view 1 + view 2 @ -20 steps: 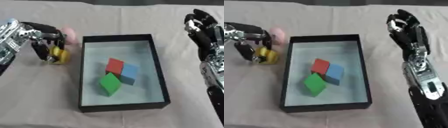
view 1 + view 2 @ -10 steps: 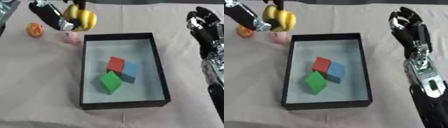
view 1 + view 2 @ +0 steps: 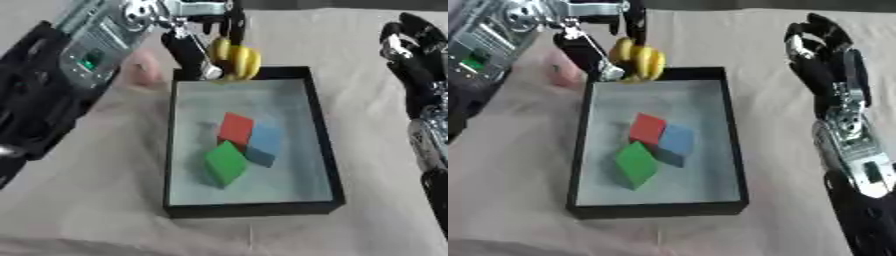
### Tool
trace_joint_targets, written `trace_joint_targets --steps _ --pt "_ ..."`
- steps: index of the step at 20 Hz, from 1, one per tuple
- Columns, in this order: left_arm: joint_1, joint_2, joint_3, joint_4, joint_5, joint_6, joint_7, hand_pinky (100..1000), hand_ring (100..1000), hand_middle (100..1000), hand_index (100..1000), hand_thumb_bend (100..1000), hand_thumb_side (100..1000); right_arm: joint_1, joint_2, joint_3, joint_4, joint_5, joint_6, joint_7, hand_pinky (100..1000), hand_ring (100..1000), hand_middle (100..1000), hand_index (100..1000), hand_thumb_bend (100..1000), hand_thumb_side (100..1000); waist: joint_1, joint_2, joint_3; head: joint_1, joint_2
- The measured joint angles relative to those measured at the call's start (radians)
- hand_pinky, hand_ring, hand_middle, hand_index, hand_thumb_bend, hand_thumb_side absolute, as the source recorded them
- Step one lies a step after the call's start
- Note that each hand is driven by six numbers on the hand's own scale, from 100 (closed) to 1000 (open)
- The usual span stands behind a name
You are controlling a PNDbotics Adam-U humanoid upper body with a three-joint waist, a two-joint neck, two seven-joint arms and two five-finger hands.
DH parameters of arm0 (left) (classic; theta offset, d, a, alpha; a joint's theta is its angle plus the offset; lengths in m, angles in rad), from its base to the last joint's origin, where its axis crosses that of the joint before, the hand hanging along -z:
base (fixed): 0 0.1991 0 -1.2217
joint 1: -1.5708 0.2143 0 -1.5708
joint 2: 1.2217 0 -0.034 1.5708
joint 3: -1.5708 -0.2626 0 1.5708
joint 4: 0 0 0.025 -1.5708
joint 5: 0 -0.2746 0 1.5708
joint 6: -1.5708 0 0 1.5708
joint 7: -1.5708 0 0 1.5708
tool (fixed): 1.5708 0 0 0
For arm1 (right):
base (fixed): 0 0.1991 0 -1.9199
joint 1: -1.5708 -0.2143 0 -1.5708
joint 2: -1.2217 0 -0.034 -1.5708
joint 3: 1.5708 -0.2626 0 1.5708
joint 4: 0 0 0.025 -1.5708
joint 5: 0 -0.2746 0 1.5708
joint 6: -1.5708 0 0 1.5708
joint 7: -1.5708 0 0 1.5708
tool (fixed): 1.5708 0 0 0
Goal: Pick up objects on the table and place them in the box.
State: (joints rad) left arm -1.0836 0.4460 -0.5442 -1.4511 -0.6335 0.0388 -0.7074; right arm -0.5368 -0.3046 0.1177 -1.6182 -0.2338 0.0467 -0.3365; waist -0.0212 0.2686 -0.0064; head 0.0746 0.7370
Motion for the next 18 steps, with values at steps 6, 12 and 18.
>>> trace_joint_targets --steps 6,12,18 --pt "0.0 -0.035 -0.017 0.075 -0.038 -0.053 -0.023 734 789 759 824 485 348 -0.005 0.001 0.0 -0.003 0.0 -0.001 0.001 798 769 761 829 220 294 0.001 0.0 -0.004 0.003 0.0" --pt "0.0 -0.028 0.008 0.059 -0.029 -0.044 -0.011 767 829 802 872 537 416 -0.006 0.001 0.001 -0.003 0.0 -0.002 0.002 798 769 761 829 220 298 0.005 0.0 -0.003 0.002 0.0" --pt "-0.026 0.113 0.097 -0.012 0.04 0.008 0.016 749 817 777 834 515 364 -0.004 0.001 0.001 -0.006 0.0 -0.002 0.002 799 769 761 829 221 295 0.013 0.0 0.006 -0.014 0.0"
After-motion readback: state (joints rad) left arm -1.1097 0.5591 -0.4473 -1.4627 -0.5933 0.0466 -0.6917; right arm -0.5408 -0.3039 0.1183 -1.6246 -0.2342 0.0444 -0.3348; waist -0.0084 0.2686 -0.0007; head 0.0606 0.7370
